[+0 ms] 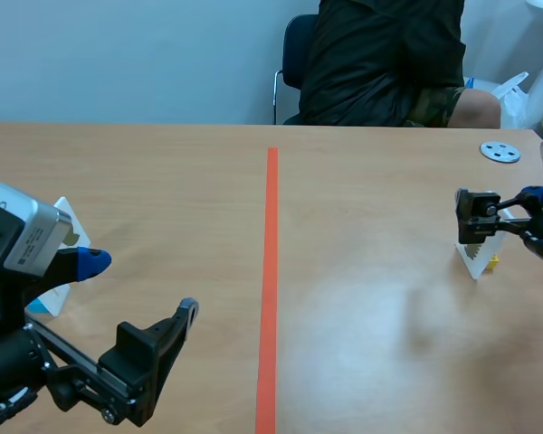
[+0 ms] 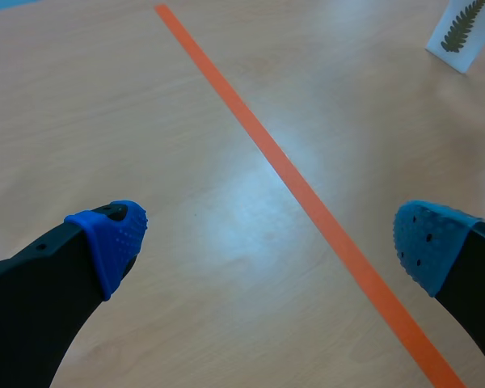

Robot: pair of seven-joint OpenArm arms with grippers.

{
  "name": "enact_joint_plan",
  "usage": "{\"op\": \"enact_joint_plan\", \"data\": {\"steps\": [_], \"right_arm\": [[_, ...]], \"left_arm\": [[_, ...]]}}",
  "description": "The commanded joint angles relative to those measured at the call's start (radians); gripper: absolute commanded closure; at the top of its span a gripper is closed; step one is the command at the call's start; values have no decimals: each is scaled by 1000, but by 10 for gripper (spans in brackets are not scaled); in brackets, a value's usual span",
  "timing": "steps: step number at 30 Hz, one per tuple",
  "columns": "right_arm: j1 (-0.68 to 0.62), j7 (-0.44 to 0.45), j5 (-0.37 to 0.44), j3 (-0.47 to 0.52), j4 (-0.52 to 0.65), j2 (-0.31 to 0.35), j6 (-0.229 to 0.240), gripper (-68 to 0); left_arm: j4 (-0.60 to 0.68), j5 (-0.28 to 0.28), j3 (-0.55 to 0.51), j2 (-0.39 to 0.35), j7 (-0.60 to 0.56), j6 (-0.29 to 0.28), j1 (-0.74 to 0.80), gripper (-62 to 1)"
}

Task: Sort the leaf by its shape. The table is split by an orange tape line. A compound leaf with several leaflets goes to the left side, a simple leaf with one blade goes to the right side. Return to the home posture when a red brick is placed on the table.

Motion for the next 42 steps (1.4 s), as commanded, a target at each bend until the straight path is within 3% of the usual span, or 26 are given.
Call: {"op": "enact_joint_plan", "data": {"steps": [1, 17, 23, 32, 34, 42], "right_arm": [[-14, -6, 33, 15, 69, 17, 6, -565], [-370, -309, 129, 56, 725, 16, 35, -568], [-545, -342, 169, 56, 908, 16, 58, -679], [-733, -390, 203, 52, 1021, -3, 85, -679], [-751, -395, 203, 52, 1029, -19, 109, -679], [-780, -416, 191, 14, 1052, -56, 125, -679]], "left_arm": [[28, -6, 0, 2, -19, -1, 0, -623], [28, -6, 0, 2, -19, -1, 0, -623], [28, -6, 0, 2, -18, -2, 0, -623], [28, -8, 0, 1, -17, -2, 0, -623], [28, -23, 2, -13, -15, -3, 0, -623], [28, -61, 1, -48, -14, -10, 0, -623]]}}
